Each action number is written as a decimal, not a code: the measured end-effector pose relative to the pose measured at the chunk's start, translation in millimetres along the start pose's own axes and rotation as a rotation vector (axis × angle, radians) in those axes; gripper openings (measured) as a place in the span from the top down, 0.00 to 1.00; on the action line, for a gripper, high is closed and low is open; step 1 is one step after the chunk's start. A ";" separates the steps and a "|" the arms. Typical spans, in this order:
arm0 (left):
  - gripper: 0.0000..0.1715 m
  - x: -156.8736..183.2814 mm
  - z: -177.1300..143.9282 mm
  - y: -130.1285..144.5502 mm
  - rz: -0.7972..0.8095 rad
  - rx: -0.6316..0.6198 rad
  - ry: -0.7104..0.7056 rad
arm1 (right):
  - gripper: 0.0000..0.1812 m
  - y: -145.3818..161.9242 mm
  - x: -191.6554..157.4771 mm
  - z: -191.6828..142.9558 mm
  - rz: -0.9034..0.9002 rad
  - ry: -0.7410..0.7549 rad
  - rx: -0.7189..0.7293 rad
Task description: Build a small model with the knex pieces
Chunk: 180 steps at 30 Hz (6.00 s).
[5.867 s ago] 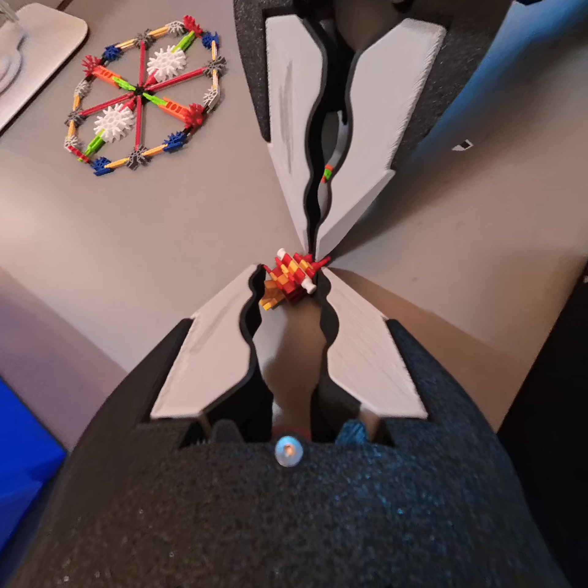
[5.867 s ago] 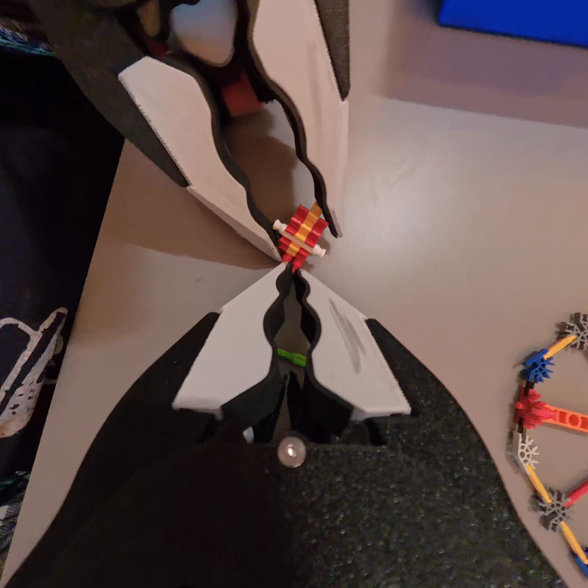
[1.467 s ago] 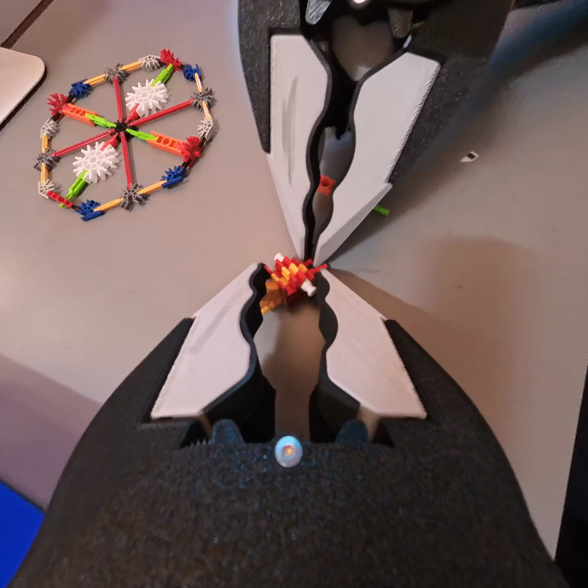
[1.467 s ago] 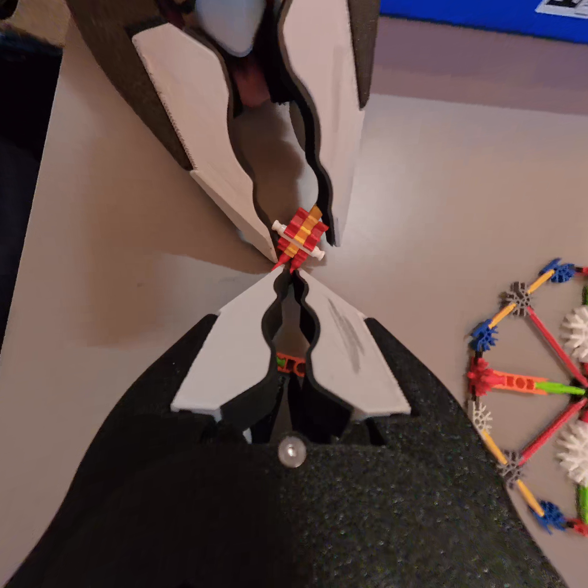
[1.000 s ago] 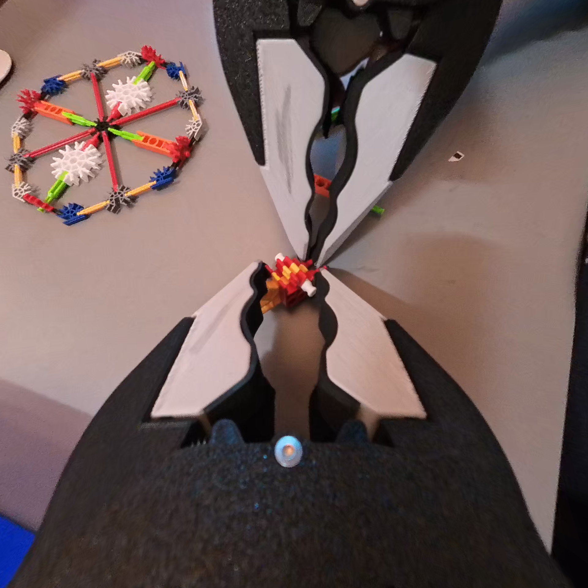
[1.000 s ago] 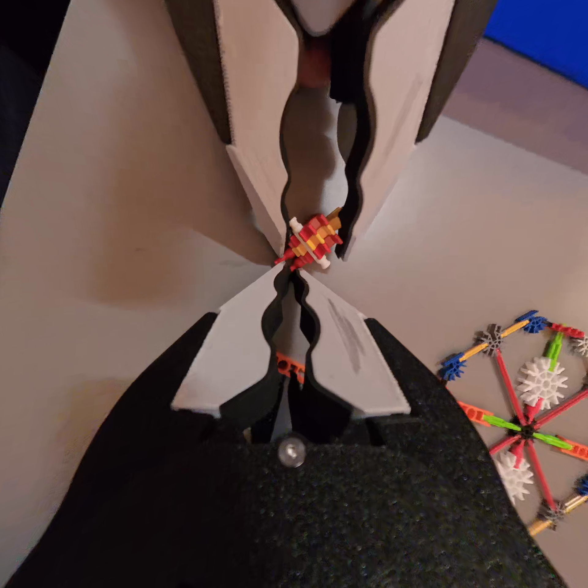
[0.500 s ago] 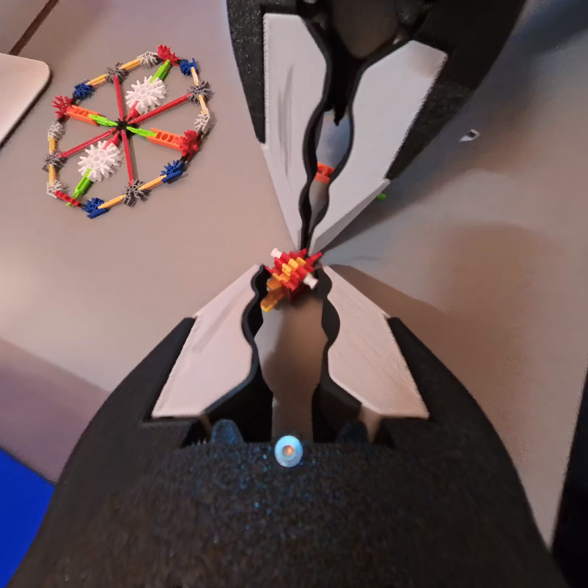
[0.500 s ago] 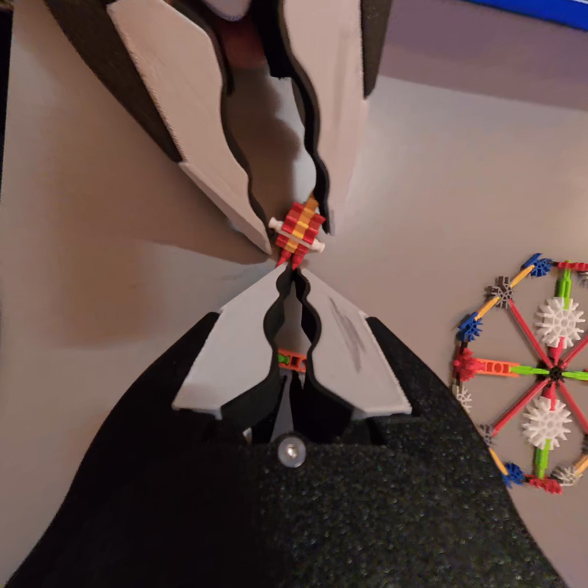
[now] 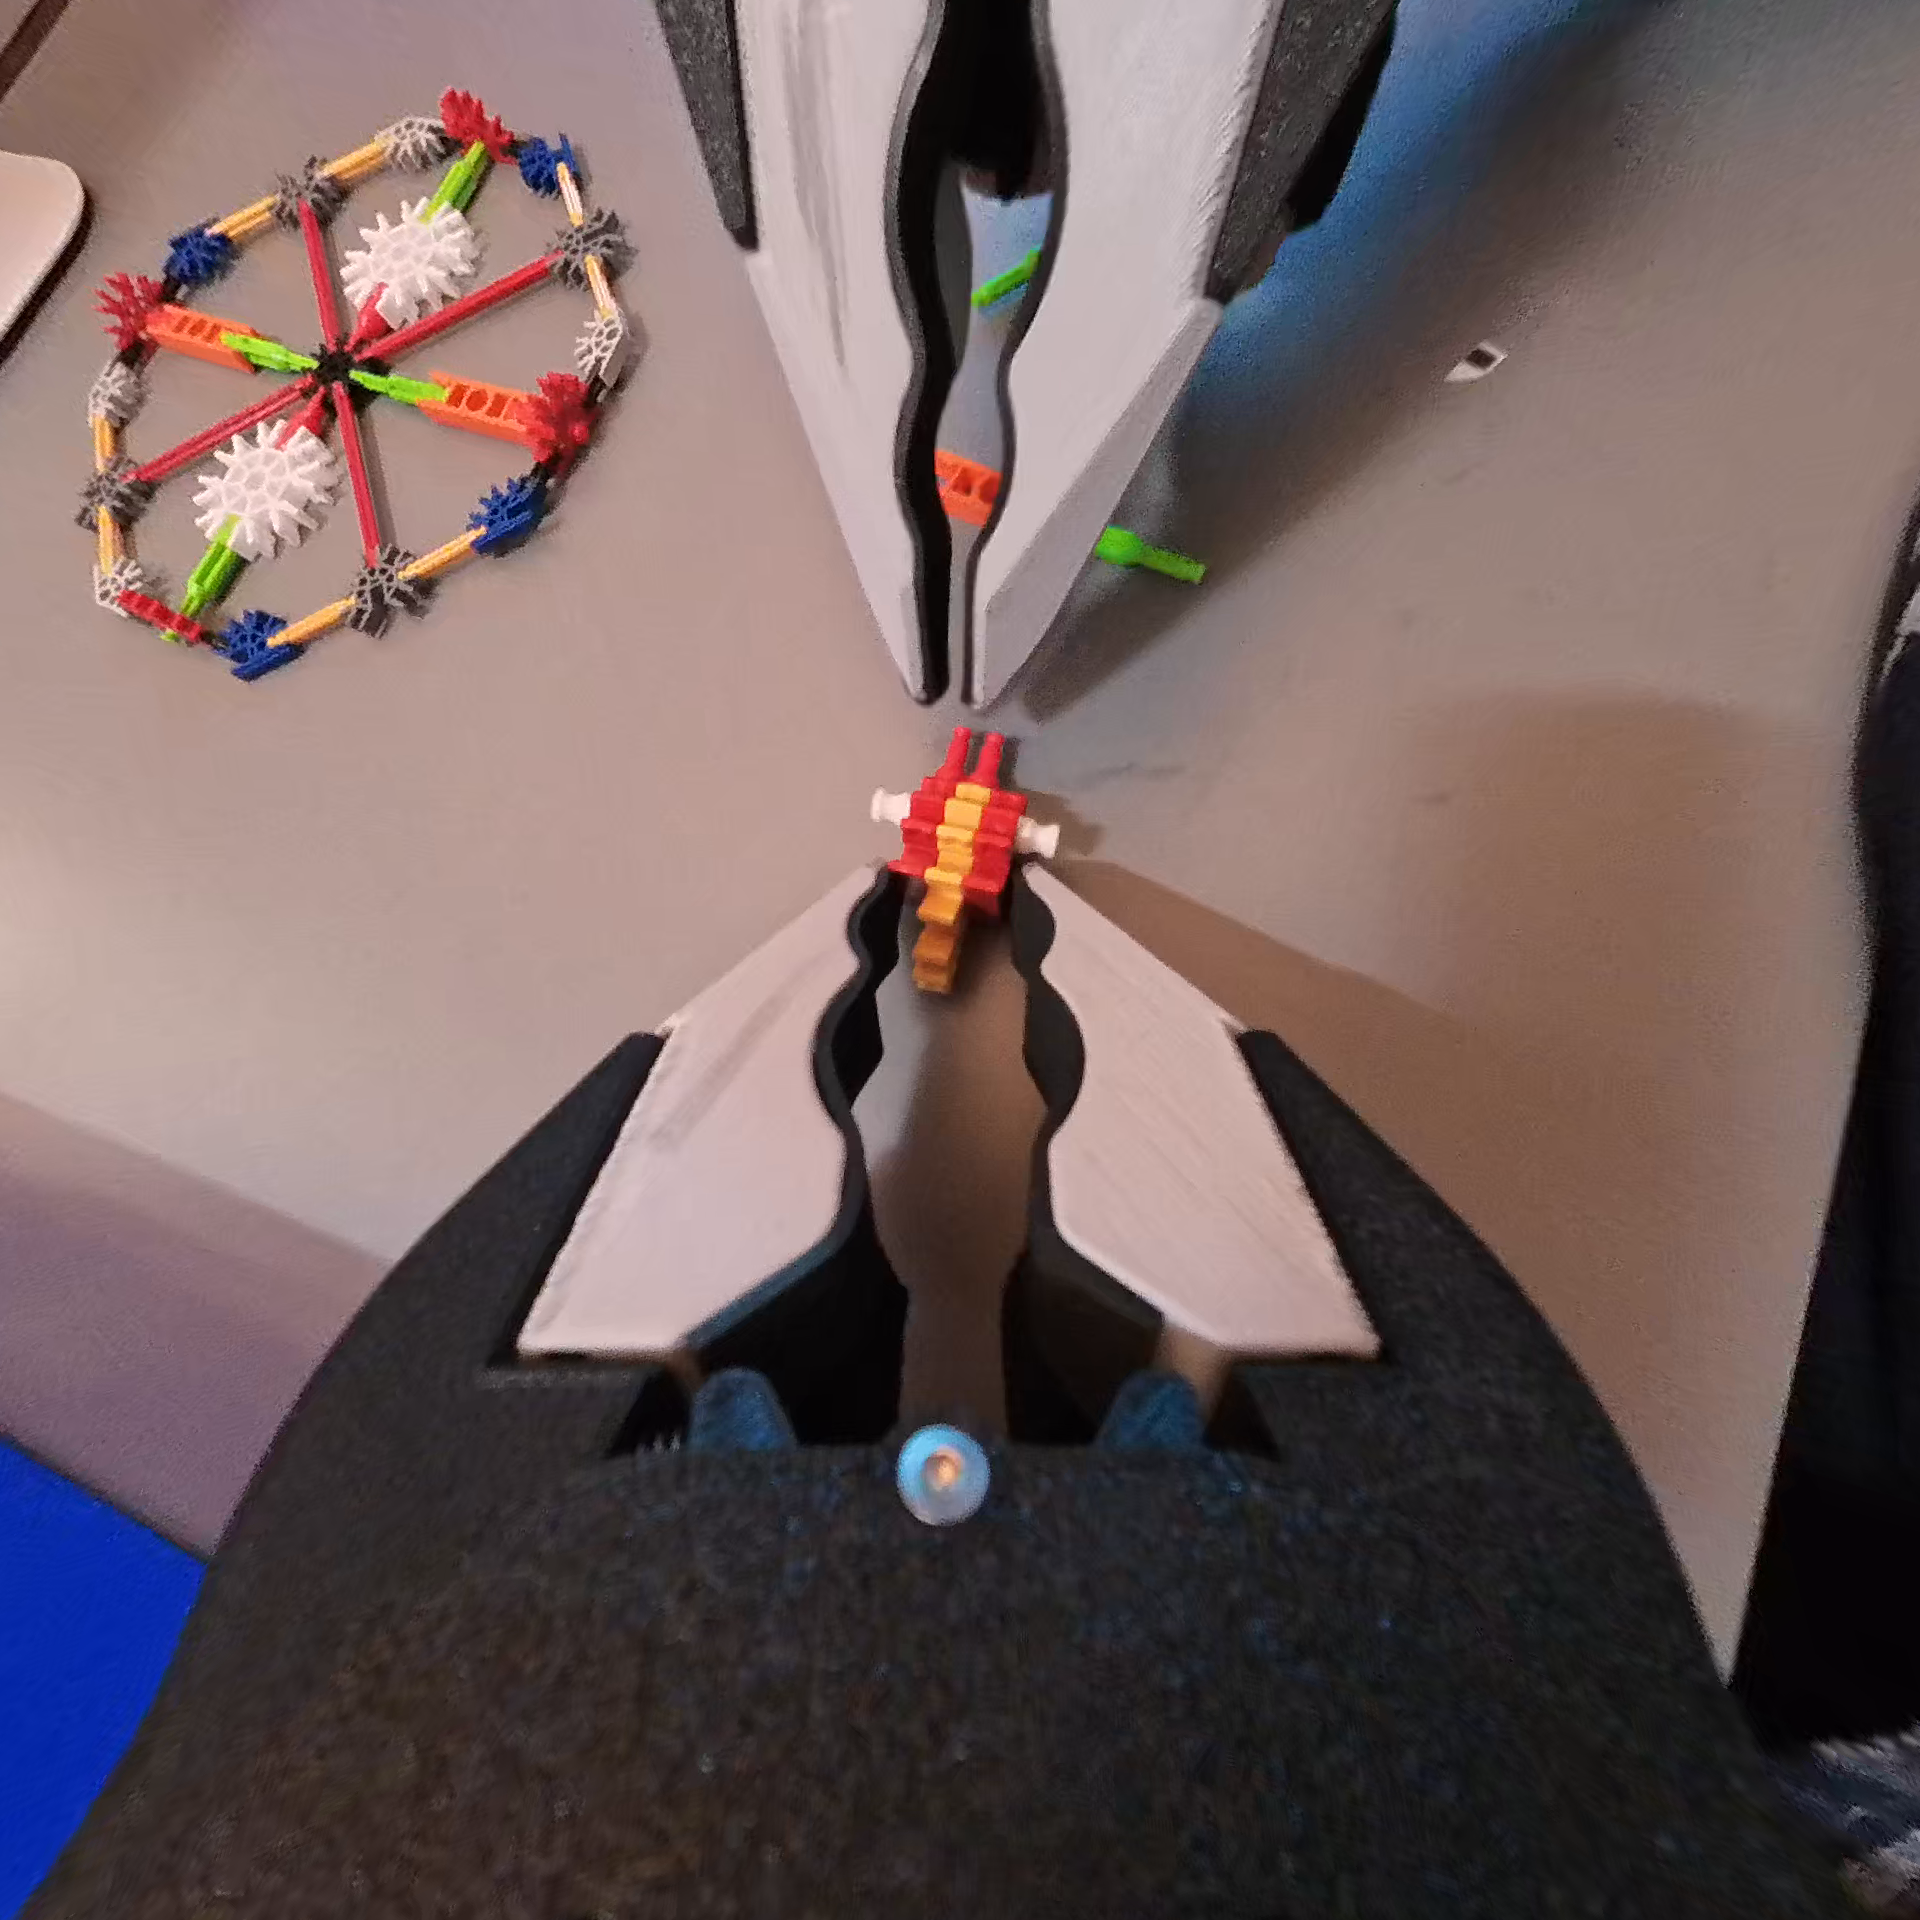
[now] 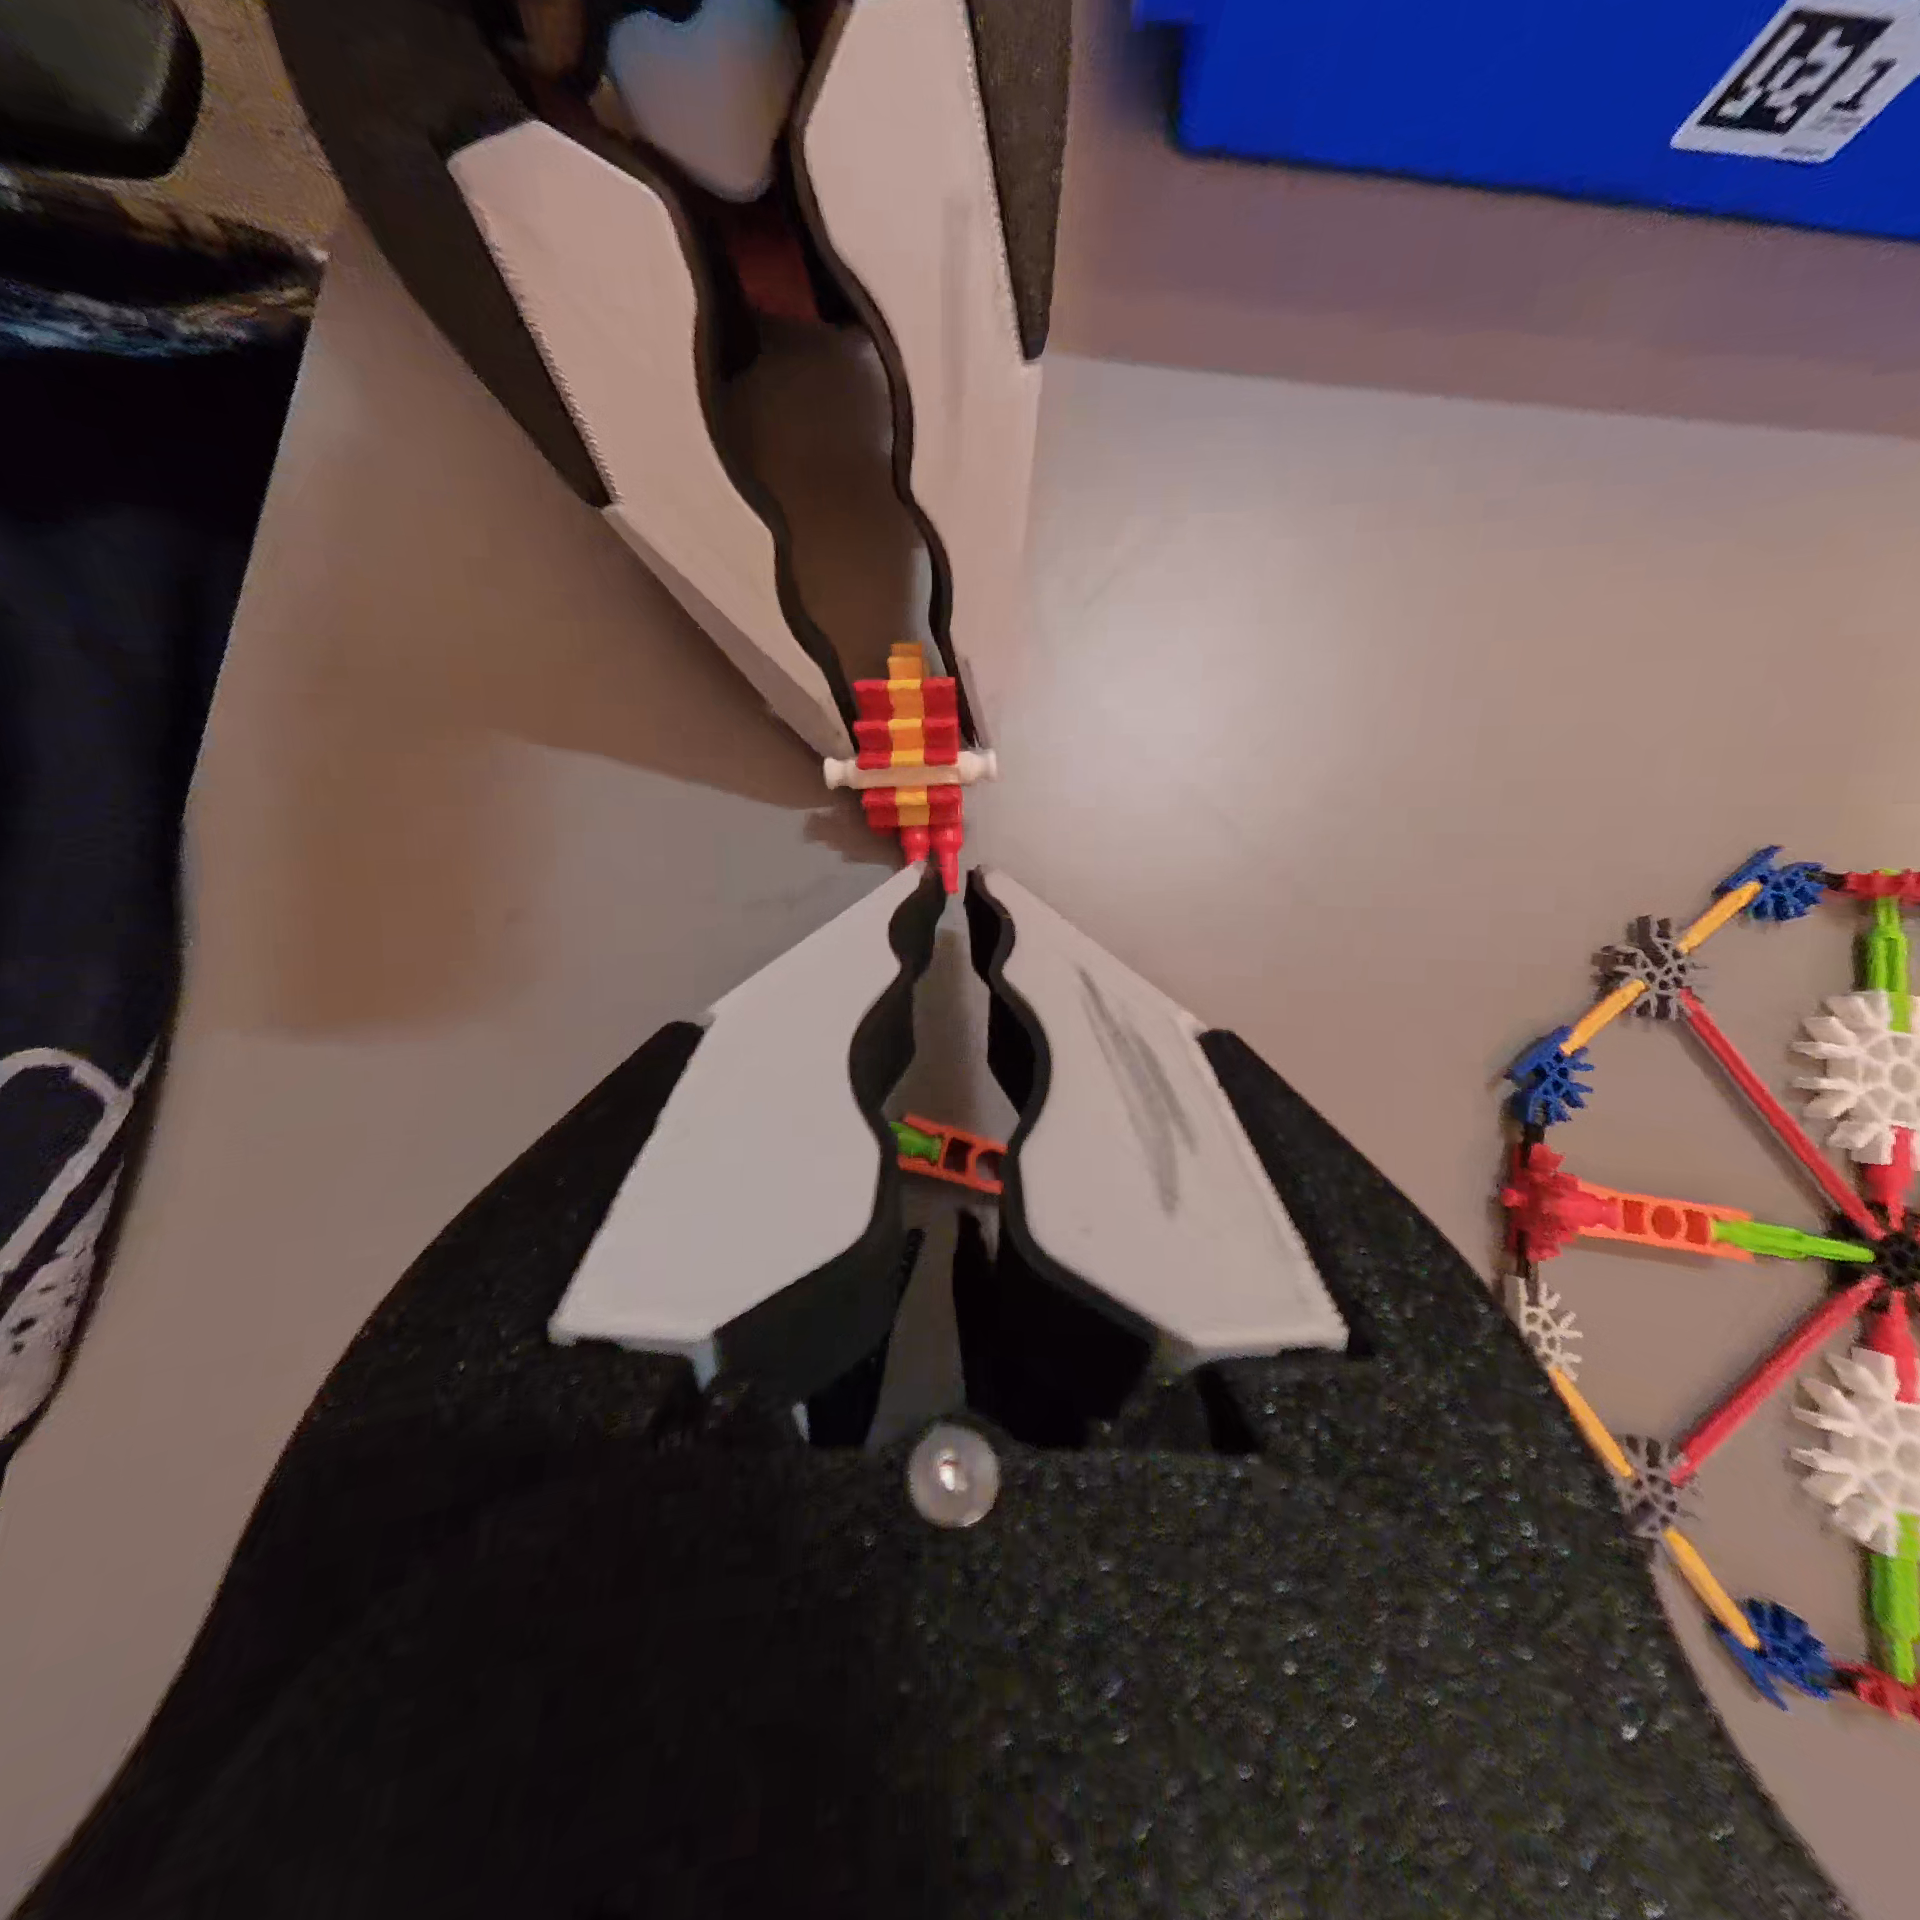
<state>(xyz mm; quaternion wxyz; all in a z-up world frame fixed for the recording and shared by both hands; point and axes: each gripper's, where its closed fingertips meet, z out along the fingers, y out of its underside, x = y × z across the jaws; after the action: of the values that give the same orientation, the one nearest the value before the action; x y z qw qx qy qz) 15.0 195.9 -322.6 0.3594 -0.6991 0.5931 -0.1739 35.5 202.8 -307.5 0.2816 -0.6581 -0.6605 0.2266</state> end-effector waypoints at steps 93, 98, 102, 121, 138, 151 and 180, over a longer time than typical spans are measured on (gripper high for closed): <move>0.89 -4.4 3.2 -13.7 0.119 -0.099 -0.513 | 1.00 5.7 -7.6 15.1 0.162 -0.368 -0.099; 0.89 -6.3 2.2 -12.3 0.121 -0.121 -0.575 | 1.00 5.3 -6.9 15.3 0.202 -0.362 -0.080; 0.89 -7.9 1.5 -11.7 0.109 -0.125 -0.604 | 1.00 4.4 -5.9 15.7 0.250 -0.355 -0.052; 0.89 -13.6 4.9 -2.8 -0.269 -0.055 -0.354 | 1.00 2.6 1.6 17.9 0.284 -0.213 -0.005; 0.90 -44.1 12.2 -1.0 -0.162 -0.113 -0.539 | 1.00 -3.3 -0.9 22.4 0.315 -0.275 -0.012; 0.89 -38.8 2.1 -11.6 -0.324 0.071 -0.305 | 0.97 1.5 5.6 0.0 0.261 -0.228 0.006; 0.89 -27.4 -35.2 -55.1 -0.293 0.459 0.071 | 0.94 -45.0 28.8 -33.6 0.119 -0.130 0.329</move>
<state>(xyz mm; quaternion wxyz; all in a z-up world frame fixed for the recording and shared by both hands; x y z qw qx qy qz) 23.8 213.8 -254.6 0.4582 -0.6713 0.4428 -0.3785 25.4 227.7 -250.4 0.3282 -0.6251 -0.5911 0.3901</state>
